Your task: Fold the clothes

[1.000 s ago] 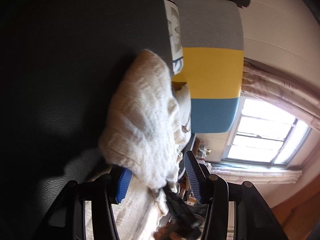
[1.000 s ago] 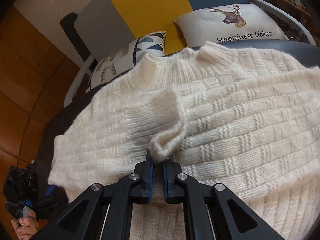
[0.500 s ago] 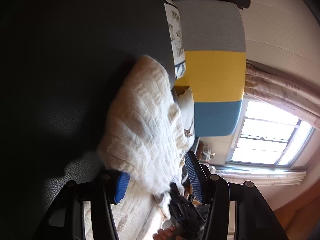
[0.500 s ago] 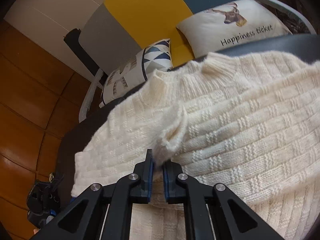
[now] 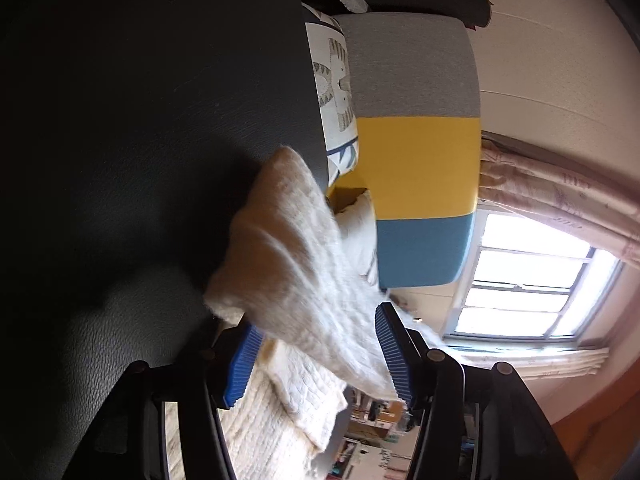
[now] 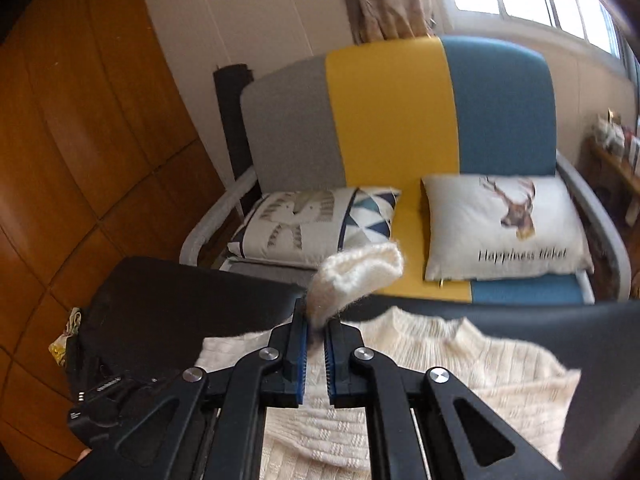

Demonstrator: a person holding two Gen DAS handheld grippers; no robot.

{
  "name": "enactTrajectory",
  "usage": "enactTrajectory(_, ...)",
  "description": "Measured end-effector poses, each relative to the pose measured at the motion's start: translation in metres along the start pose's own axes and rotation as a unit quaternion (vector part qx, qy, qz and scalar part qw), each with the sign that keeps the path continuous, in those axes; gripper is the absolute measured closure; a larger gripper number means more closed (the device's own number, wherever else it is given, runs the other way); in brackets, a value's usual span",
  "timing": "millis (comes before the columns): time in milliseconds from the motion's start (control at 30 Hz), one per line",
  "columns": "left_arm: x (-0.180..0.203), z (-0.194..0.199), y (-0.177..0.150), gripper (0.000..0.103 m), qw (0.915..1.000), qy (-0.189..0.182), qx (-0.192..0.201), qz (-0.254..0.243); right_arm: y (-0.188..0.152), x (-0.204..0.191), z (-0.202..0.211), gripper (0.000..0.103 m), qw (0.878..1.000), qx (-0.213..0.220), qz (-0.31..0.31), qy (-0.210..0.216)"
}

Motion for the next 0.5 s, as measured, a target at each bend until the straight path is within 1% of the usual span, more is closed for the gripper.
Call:
enactTrajectory(133, -0.002, -0.012, 0.001, 0.040, 0.9998, 0.014, -0.003, 0.011, 0.017, 0.001, 0.022, 0.097, 1.000, 0.023, 0.005, 0.000)
enactTrajectory(233, -0.002, -0.017, 0.002, 0.040, 0.9996, 0.029, 0.005, -0.004, 0.020, 0.012, 0.034, 0.097, 1.000, 0.030, 0.001, -0.006)
enactTrajectory(300, 0.001, -0.018, 0.003, 0.043, 0.9987, 0.043, 0.018, -0.023, 0.019, 0.023, 0.042, 0.097, 0.999, 0.035, -0.004, -0.013)
enactTrajectory(367, 0.008, -0.019, 0.002, 0.061, 0.9964, 0.059, 0.029, -0.053, 0.012, 0.040, 0.046, 0.097, 0.999, 0.035, -0.020, -0.015)
enactTrajectory(400, 0.011, -0.019, 0.002, 0.064, 0.9948, 0.067, 0.034, -0.068, 0.007, 0.050, 0.048, 0.097, 0.999, 0.034, -0.027, -0.019)
enactTrajectory(467, 0.015, -0.021, -0.003, 0.076, 0.9910, 0.085, 0.034, -0.098, -0.010, 0.073, 0.044, 0.097, 0.998, 0.021, -0.047, -0.027)
enactTrajectory(500, 0.016, -0.022, -0.006, 0.079, 0.9886, 0.095, 0.035, -0.112, -0.024, 0.086, 0.041, 0.097, 0.998, 0.011, -0.061, -0.031)
Point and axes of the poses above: each gripper's, at about its wrist camera, not at the fingertips, and z roughly against the way its jaws point, x to its right, y to its top, the point moved 9 cm from there along -z, roughly the way its jaws point, and after that the axes turned 4 degrees about -x, right-handed, at the moved point
